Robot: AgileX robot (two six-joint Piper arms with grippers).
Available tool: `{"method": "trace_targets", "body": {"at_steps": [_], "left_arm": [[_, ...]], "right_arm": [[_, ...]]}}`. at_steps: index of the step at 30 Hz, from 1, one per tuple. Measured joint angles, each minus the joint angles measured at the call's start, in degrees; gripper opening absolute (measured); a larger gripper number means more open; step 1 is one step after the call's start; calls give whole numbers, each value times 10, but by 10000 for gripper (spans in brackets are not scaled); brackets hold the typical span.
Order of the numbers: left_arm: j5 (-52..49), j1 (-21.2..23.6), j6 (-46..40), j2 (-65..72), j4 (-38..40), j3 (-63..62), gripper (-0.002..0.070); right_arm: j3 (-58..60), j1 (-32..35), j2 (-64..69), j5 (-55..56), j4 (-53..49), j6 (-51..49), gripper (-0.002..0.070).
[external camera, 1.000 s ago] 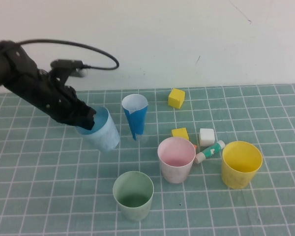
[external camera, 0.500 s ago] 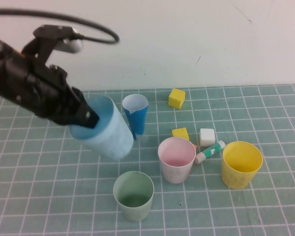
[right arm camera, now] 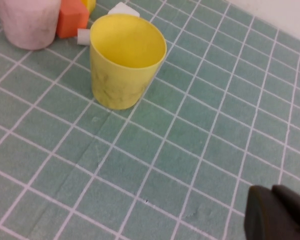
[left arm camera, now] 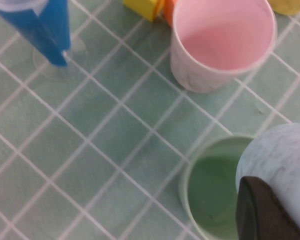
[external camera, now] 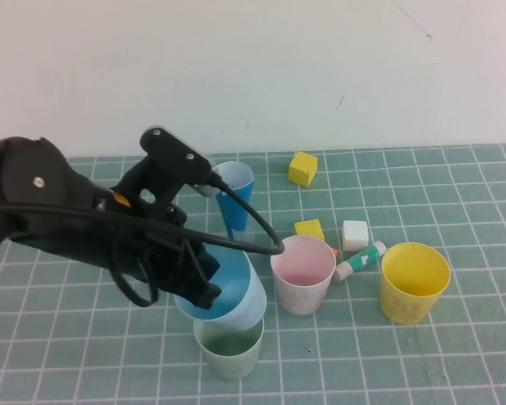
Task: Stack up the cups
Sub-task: Place the blue cup on the green cup
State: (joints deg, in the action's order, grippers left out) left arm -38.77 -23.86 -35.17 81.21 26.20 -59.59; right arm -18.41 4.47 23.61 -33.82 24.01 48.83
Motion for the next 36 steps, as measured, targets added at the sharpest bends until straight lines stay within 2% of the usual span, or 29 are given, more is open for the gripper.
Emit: {"method": "trace_targets", "body": {"at_steps": [3, 20, 23, 28, 30, 32, 33, 36], "left_arm": [[28, -3, -1, 20, -4, 1, 15], [12, -4, 12, 61, -26, 1, 23], [11, -4, 19, 67, -44, 1, 94], [22, -4, 39, 69, -51, 1, 336], [28, -4, 43, 68, -54, 1, 377], [29, -5, 53, 59, -66, -2, 353], [29, -5, 62, 50, -80, -5, 313], [37, -5, 94, 10, -142, -18, 135]], "right_arm": [[1, 0, 0, 1, 1, 0, -3], [1, 0, 7, 2, 1, 1, -3], [1, 0, 7, 2, 1, 1, -3], [1, 0, 7, -2, 2, 1, -3], [-2, 0, 7, -15, 11, 4, -3], [-7, 0, 7, -25, 23, 11, -3], [-8, 0, 9, -28, 32, 16, -3], [-17, 0, 35, -33, 50, 35, -3]]}}
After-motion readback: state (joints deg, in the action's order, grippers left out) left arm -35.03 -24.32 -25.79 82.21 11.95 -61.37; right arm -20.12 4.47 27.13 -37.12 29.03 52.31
